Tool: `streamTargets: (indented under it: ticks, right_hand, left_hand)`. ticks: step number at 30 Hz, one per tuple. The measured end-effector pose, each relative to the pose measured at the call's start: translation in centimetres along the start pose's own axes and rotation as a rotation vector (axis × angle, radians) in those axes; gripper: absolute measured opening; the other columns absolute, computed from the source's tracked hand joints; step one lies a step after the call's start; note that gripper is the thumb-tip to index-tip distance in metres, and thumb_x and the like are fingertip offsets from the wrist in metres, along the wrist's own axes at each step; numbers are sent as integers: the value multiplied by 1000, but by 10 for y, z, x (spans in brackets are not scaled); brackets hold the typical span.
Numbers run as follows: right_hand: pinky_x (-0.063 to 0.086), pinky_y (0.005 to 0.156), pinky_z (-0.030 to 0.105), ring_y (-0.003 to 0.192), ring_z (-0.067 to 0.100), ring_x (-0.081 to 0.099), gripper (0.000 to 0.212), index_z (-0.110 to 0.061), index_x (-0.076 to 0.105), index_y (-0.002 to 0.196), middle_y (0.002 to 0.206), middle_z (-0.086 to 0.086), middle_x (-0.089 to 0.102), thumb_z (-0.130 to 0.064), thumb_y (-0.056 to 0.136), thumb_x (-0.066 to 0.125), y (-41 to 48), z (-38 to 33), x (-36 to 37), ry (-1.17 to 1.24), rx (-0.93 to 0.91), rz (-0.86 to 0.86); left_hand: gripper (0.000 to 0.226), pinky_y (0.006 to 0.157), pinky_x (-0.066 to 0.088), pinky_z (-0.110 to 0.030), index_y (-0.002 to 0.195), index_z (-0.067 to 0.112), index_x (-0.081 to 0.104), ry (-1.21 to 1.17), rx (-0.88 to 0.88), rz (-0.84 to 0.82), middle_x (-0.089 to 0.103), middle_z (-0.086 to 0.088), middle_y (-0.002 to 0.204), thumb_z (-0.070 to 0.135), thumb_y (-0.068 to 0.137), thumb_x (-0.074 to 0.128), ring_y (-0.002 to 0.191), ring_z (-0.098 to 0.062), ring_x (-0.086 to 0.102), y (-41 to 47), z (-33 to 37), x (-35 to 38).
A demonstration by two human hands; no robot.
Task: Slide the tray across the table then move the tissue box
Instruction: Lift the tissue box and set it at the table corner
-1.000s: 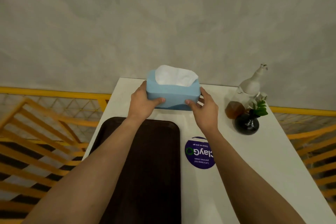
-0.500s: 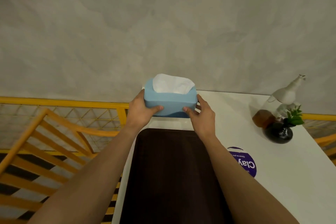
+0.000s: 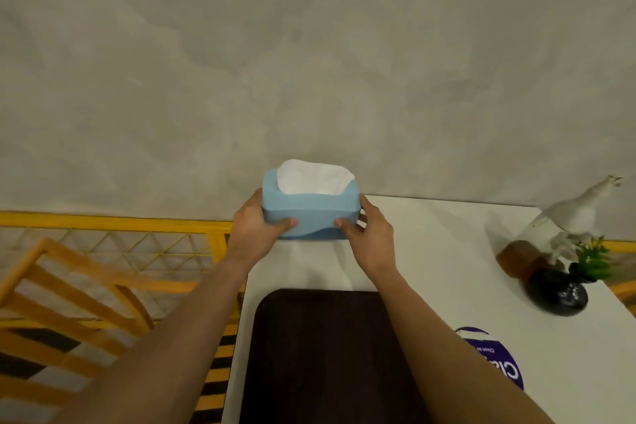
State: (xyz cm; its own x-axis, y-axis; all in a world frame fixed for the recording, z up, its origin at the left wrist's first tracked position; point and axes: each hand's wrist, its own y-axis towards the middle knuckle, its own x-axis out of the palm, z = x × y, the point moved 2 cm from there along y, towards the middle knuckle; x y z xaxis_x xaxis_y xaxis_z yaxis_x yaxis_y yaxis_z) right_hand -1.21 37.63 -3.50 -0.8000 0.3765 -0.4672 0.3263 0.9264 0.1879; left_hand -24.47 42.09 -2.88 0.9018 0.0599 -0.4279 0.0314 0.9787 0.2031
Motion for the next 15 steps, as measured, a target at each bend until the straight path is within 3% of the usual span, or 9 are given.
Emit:
streamTargets:
  ticks: [3, 6, 15]
  right_hand:
    - [48, 89, 20, 113, 13, 60, 64, -23, 49, 146, 130, -4, 63, -37, 89, 76, 0, 20, 31, -2, -2, -51]
    - [51, 94, 27, 111, 12, 60, 64, -23, 49, 146, 128, -6, 62, -37, 89, 76, -2, 25, 32, 34, 15, -42]
    - [47, 91, 21, 117, 14, 59, 69, -22, 44, 149, 138, -2, 60, -39, 90, 74, 17, 21, 14, 15, 7, 2]
  left_hand:
    - [67, 70, 45, -12, 132, 22, 57, 5, -35, -4, 64, 7, 113, 31, 74, 88, 100, -16, 61, 3, -36, 2]
    - [68, 71, 45, -10, 133, 20, 56, -17, -31, -1, 64, 4, 117, 30, 75, 88, 103, -16, 60, 3, -36, 4]
    - [69, 73, 44, -5, 135, 17, 57, -37, 30, -16, 65, 4, 120, 29, 75, 88, 105, -14, 59, 19, -13, 12]
